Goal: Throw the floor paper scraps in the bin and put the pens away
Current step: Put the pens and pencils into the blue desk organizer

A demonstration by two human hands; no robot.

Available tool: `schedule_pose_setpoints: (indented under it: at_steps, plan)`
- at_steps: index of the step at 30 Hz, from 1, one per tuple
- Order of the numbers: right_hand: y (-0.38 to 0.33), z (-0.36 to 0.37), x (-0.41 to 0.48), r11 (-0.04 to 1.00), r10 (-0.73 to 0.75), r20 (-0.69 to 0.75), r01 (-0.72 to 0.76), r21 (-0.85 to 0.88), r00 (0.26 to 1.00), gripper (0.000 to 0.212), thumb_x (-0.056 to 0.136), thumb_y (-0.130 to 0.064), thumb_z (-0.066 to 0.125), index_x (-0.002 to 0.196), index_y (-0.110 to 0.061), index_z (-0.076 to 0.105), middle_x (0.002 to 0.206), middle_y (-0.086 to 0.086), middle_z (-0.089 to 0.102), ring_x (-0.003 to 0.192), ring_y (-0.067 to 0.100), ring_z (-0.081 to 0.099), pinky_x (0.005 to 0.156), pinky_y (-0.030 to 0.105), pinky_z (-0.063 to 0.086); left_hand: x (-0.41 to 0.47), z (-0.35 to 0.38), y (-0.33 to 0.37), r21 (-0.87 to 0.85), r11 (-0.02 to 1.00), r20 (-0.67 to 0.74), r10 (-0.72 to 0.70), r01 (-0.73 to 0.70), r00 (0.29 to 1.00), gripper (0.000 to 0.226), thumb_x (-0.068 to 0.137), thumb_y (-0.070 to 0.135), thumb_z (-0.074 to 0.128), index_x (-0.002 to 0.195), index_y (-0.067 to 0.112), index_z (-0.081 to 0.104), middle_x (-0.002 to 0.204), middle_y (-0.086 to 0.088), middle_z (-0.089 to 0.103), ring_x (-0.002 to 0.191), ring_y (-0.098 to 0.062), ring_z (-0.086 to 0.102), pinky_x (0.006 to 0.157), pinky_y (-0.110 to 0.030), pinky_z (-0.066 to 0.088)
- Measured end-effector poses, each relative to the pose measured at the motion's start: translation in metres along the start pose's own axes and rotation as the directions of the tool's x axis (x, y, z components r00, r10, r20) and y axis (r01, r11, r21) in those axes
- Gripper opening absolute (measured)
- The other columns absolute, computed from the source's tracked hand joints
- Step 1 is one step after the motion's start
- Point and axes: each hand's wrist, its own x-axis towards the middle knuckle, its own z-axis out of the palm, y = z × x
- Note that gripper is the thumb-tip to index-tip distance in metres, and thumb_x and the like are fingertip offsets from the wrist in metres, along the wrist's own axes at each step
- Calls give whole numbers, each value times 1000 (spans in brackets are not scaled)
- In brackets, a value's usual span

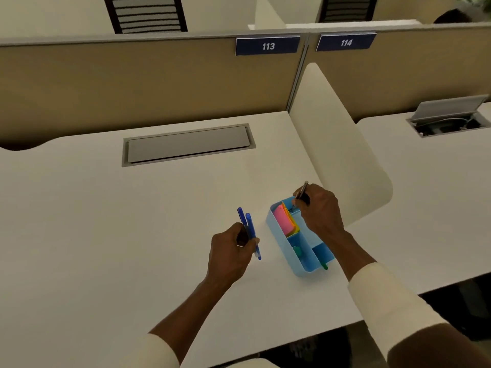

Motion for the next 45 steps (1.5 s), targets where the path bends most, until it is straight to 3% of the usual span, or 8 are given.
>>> schedule_pose_setpoints:
  at_steps: [7, 13, 16, 20, 27, 33, 39, 45]
  plan:
    - [27, 18, 13, 980, -27, 174, 61, -191, 984, 16, 99, -26, 71, 103, -11, 72, 98, 9, 74, 89, 24, 69, 75, 28, 48, -15, 24, 21, -15, 1000, -59, -15, 14, 998, 15, 89, 31, 77, 98, 21, 69, 86, 16, 72, 80, -3, 69, 73, -9, 51]
    - [36, 19, 21, 975, -131, 301, 177, -132, 945, 22, 96, -24, 74, 114, -12, 72, 107, 6, 73, 90, 20, 66, 80, 27, 49, -24, 48, 50, -24, 998, -101, 47, -49, 994, 18, 89, 37, 76, 100, 25, 68, 86, 19, 70, 82, 1, 69, 72, -3, 51]
    - [41, 10, 25, 979, -165, 352, 196, -54, 921, 31, 89, -13, 79, 119, -11, 72, 109, 6, 72, 94, 20, 66, 85, 31, 54, -26, 62, 64, -24, 993, -97, 108, -111, 989, 16, 90, 37, 76, 99, 29, 65, 83, 26, 66, 83, 9, 67, 67, -2, 50]
    - [61, -4, 25, 987, -162, 285, 151, 62, 945, 26, 92, 3, 70, 111, -14, 75, 101, -1, 72, 80, 7, 67, 88, 31, 61, -26, 85, 76, -7, 988, -124, 151, -153, 981, 21, 90, 32, 77, 105, 19, 71, 89, 14, 73, 80, 1, 70, 68, -10, 55]
    - [102, -23, 17, 986, -166, 156, 169, -4, 974, 23, 90, -27, 80, 112, -26, 72, 114, -4, 66, 93, 9, 59, 85, 34, 56, -22, 128, 82, 127, 984, -98, 137, -124, 986, 31, 86, 44, 76, 106, 19, 74, 103, 0, 79, 91, -16, 73, 85, -36, 60]
    - [126, -21, 1, 974, -201, 241, 221, -56, 949, 41, 96, -37, 71, 134, -24, 65, 139, 0, 59, 127, 20, 52, 95, 38, 56, -22, 149, 65, 332, 938, -11, 107, -98, 994, 33, 86, 48, 75, 109, 23, 75, 115, 1, 68, 106, -18, 55, 83, -25, 37]
    - [135, -15, -10, 974, -187, 287, 215, -68, 939, 41, 104, -34, 59, 143, -23, 58, 148, 0, 57, 129, 22, 52, 100, 35, 48, -21, 154, 56, 399, 911, 3, 112, -104, 994, 35, 84, 46, 78, 111, 24, 75, 116, 0, 65, 109, -21, 52, 84, -25, 37]
    - [137, -15, -11, 977, -194, 258, 209, -33, 946, 39, 104, -33, 61, 141, -22, 61, 143, 0, 63, 123, 22, 56, 94, 33, 49, -18, 155, 55, 473, 868, 52, 142, -150, 988, 37, 84, 47, 78, 111, 22, 74, 111, 0, 64, 105, -18, 50, 79, -25, 37]
